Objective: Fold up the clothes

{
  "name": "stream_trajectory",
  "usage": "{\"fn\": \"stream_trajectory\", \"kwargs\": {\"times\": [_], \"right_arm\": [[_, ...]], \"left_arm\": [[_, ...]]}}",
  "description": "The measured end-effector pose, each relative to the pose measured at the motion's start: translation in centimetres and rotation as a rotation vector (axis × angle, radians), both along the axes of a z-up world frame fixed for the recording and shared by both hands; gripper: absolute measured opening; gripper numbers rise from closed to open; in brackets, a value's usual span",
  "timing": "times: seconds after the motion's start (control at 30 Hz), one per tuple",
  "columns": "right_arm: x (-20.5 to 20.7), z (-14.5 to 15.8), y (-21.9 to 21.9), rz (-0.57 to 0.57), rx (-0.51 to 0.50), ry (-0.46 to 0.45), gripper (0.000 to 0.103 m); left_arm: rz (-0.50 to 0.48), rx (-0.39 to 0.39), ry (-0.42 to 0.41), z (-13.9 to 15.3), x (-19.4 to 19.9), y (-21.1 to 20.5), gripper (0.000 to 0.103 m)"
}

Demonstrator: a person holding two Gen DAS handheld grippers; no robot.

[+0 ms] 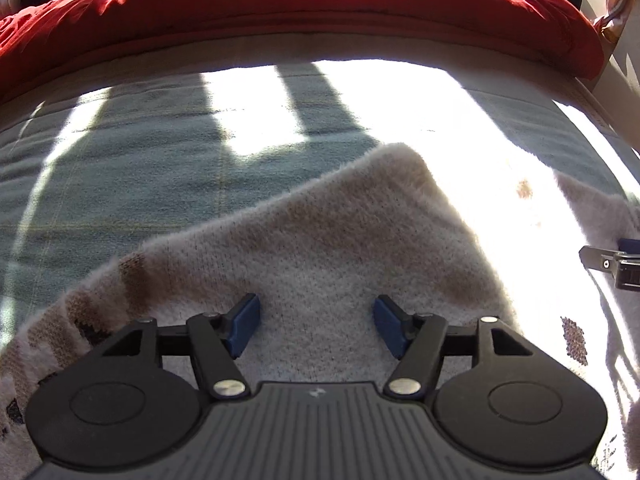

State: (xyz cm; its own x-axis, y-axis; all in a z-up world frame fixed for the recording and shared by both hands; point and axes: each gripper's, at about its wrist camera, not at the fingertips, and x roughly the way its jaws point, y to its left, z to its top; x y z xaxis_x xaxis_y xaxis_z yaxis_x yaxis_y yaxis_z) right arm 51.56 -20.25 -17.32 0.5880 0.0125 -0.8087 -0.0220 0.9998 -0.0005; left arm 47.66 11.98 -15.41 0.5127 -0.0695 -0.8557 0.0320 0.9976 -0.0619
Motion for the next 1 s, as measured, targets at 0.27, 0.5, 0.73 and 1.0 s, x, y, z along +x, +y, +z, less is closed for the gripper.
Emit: {"fn": "stream_trajectory", "kwargs": {"times": [0.27, 0.5, 0.73, 1.0], "right_arm": [[3.1, 0.5, -0.3, -0.001, 0.003, 0.031, 0.097], [0.5, 0.1, 0.0, -0.001, 0.022, 0.066, 0.099], [1.2, -0.8, 0.1, -0.036, 0.034, 0.063, 0.103], [1.2, -0.6, 0.3, -0.030, 0.015, 0.084, 0.103]], "left_arm": [[-0.036, -0.063, -0.034, 2.3, 3.0, -1.7, 0.064], [-0.154, -0.086, -0.034, 0.5, 4.5, -5.4, 0.066], [-0.128, -0.122, -0.024, -1.0, 7.3, -5.6, 0.073], [-0.146, -0.175, -0.014, 1.8, 2.1, -5.1, 0.073]]}}
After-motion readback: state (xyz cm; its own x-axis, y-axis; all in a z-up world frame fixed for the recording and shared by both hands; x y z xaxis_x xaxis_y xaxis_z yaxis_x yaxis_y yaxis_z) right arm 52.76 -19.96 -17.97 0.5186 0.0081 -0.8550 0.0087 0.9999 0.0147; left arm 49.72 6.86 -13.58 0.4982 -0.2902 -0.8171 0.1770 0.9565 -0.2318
